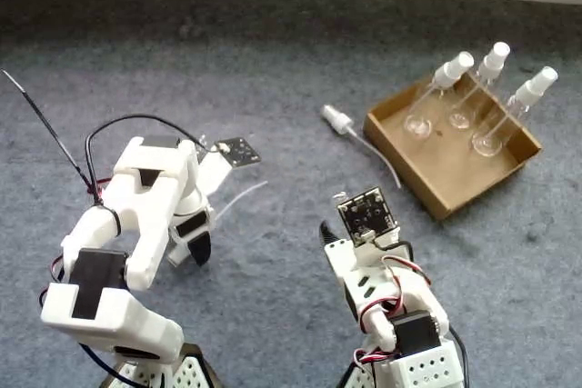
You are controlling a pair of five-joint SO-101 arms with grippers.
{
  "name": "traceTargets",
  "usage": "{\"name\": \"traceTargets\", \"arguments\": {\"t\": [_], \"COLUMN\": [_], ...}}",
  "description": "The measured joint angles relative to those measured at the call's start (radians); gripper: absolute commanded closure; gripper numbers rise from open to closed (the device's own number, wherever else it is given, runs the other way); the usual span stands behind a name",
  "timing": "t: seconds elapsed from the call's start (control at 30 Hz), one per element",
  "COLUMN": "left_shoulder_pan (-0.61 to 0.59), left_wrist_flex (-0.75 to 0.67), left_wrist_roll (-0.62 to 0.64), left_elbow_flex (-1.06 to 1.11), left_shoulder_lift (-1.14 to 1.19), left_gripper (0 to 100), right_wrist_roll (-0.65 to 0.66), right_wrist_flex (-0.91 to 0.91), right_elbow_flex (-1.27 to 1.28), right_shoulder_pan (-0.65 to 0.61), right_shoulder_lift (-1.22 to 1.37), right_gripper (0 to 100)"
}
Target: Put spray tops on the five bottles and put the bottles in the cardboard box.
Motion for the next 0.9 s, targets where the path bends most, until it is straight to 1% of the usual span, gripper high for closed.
{"name": "traceTargets", "arguments": {"t": [0.2,0.23,0.3,0.43,0.5,0.77,0.9], "left_shoulder_pan": [0.002,0.002,0.003,0.034,0.057,0.227,0.302], "left_wrist_flex": [-0.018,-0.018,-0.018,-0.017,0.008,0.209,0.327], "left_wrist_roll": [0.000,0.000,0.002,0.003,0.003,0.003,0.005], "left_elbow_flex": [0.003,0.003,0.011,0.012,0.023,0.023,-0.066], "left_shoulder_lift": [0.000,0.000,0.000,0.000,0.000,0.000,0.000], "left_gripper": [99,100,98,98,98,98,98], "right_wrist_roll": [0.000,0.000,0.000,0.000,0.000,0.000,0.000], "right_wrist_flex": [0.000,0.000,0.000,0.000,0.000,0.000,0.000], "right_elbow_flex": [0.000,0.000,0.000,0.000,0.000,0.000,0.000], "right_shoulder_pan": [0.000,0.000,0.000,0.000,0.000,0.000,0.000], "right_shoulder_lift": [0.000,0.000,0.000,0.000,0.000,0.000,0.000], "right_gripper": [96.4,96.4,96.4,96.4,96.4,96.4,96.4]}}
